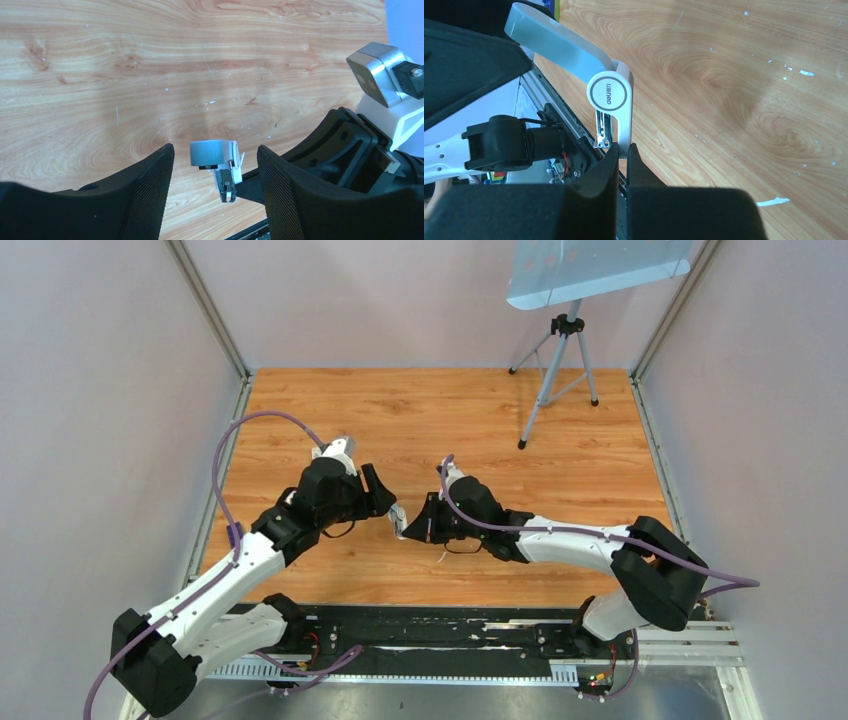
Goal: Load the staples into the stapler
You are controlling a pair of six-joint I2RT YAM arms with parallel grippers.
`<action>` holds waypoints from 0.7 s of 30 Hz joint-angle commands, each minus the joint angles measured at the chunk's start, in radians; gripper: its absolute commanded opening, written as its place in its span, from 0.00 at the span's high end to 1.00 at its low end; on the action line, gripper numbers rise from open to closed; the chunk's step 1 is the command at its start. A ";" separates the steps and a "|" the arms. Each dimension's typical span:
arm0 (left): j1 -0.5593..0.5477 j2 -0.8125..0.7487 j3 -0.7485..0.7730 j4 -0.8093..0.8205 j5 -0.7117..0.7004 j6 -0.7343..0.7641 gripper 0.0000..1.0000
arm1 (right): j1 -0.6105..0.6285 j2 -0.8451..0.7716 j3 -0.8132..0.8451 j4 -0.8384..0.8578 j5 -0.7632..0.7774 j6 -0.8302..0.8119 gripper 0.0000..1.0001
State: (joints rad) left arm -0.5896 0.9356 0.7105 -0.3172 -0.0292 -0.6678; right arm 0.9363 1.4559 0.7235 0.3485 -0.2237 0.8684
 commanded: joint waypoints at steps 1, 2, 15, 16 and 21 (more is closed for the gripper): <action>0.004 -0.008 -0.036 0.052 -0.012 -0.053 0.36 | -0.008 -0.010 -0.015 0.039 0.010 0.012 1.00; 0.005 -0.007 -0.040 0.054 -0.010 -0.058 0.36 | -0.008 -0.008 -0.015 0.040 0.010 0.013 1.00; 0.005 0.012 -0.067 0.102 -0.013 -0.096 0.59 | -0.009 0.014 -0.017 0.069 -0.028 0.019 1.00; 0.005 0.015 -0.064 0.106 -0.010 -0.097 0.63 | -0.010 0.012 -0.020 0.071 -0.028 0.021 1.00; 0.004 0.041 -0.040 0.119 0.001 -0.085 0.87 | -0.008 0.009 -0.021 0.065 -0.026 0.014 1.00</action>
State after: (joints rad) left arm -0.5900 0.9508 0.6544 -0.2268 -0.0227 -0.7647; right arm 0.9363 1.4616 0.7166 0.3885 -0.2359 0.8761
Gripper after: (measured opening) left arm 0.241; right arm 0.038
